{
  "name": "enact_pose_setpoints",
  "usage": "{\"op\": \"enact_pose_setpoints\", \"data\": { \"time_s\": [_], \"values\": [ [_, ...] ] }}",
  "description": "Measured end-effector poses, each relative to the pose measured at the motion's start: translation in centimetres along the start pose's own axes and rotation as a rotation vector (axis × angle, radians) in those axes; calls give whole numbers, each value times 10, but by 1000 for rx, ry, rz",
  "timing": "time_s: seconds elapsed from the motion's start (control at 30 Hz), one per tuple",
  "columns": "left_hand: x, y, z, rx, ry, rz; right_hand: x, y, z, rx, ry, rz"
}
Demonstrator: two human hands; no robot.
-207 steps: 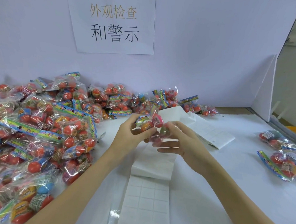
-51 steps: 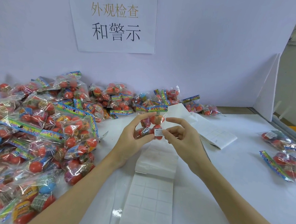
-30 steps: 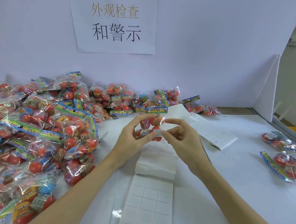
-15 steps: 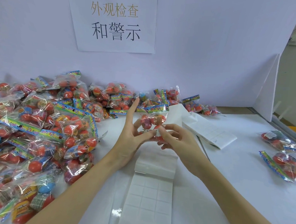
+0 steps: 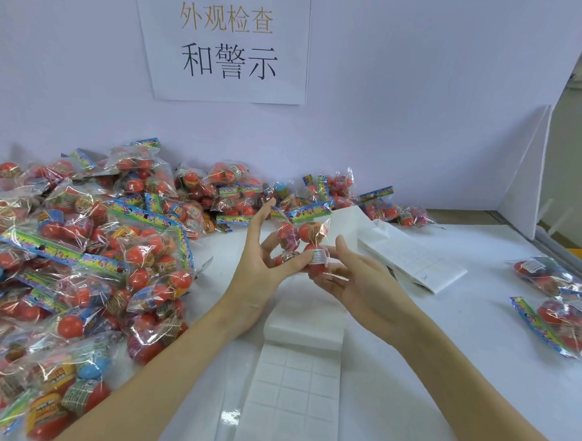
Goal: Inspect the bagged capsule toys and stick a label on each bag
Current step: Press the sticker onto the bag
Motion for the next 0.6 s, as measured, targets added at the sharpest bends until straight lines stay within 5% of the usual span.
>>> {"op": "enact_pose_setpoints", "data": {
  "time_s": [0.13, 0.33, 0.43, 0.53, 0.6],
  "values": [
    [-1, -1, 4, 17, -35, -15, -1, 1, 2, -167, -44, -8],
    [0, 3, 1, 14, -59, 39, 1, 3, -2, 0, 13, 87],
    [0, 3, 0, 103, -112, 31, 4, -6, -4, 64, 43, -6],
    [-2, -6, -3, 204, -144, -72, -1, -17, 13, 242, 10, -98],
    [-3, -12, -8, 230, -106, -133, -10, -13, 40, 592, -125, 82]
  ]
}}
Point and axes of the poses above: each hand's wrist, its own x-axis towards the middle knuckle, its own y-axis out of the palm, z = x × y, the point moved 8 cm from there along x, towards the middle knuckle, and after that the axes turned 9 degrees about z, right-handed, at the moved point
